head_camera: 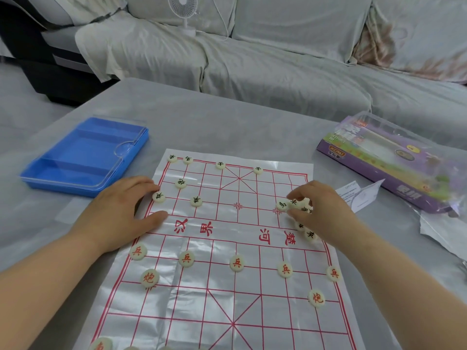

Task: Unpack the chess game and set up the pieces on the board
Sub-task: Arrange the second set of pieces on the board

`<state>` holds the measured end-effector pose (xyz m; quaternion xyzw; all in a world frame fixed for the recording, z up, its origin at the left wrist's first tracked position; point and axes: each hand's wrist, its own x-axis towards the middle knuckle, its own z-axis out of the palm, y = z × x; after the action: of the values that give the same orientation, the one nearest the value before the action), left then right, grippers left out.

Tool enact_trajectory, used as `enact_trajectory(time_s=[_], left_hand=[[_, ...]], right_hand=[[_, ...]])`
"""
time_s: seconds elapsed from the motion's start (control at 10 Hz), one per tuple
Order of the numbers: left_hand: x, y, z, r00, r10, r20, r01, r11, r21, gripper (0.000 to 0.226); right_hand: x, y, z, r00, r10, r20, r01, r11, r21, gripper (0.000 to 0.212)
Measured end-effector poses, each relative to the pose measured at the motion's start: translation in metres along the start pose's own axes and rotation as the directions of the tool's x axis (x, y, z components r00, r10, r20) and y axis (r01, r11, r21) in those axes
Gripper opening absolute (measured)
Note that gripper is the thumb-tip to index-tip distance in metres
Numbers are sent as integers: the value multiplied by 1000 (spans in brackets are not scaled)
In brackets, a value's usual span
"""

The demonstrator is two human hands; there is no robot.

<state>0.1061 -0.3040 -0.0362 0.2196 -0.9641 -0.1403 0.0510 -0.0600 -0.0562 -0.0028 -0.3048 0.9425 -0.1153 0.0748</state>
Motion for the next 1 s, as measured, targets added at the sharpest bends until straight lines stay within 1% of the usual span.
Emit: enact_trajectory(time_s=[0.1, 0.2, 0.3, 0.4, 0.5, 0.6, 0.7, 0.8, 0.9, 1.0], left_hand=[[0, 0, 0, 1000, -3, 5, 3, 1000, 2, 63], [-1, 0, 0, 1000, -5, 3, 5, 1000, -2, 62], [0, 0, 0, 1000, -1, 4, 1, 1000, -4, 62], [-1, -1, 0, 1000, 2, -1, -2, 1000, -6, 62], [-1, -1, 0, 1000, 6, -4, -6, 1000, -4, 62], [0, -1, 0, 1000, 8, -5, -8, 1000, -6, 62], [0, -2, 1, 1000, 12, -7, -12, 1000, -7, 63], [0, -3, 1, 1000, 15, -13, -16, 1000, -9, 62], [0, -3, 1, 1000, 17, -10, -17, 1000, -7, 63], [0, -3, 1, 1000, 18, -11, -18, 1000, -4, 63]], right_hand=[[9, -6, 3, 999, 3, 53, 5, 989, -145, 39], [14, -9, 6, 999, -10, 47, 23, 958, -286, 43], [16, -10, 7, 999, -13, 33, 22, 954, -300, 40], [17, -12, 7, 999, -17, 29, 23, 973, -228, 35], [17, -17, 8, 996, -85, -9, 83, 988, -132, 30], [18, -27, 10, 988, -156, 4, 156, 986, -56, 29], [20, -34, 13, 983, -179, 39, 181, 983, -34, 29], [22, -37, 16, 984, -156, 80, 159, 987, -29, 30], [22, -38, 16, 985, -125, 118, 127, 992, -6, 35], [21, -36, 14, 986, -107, 130, 106, 994, 14, 40]])
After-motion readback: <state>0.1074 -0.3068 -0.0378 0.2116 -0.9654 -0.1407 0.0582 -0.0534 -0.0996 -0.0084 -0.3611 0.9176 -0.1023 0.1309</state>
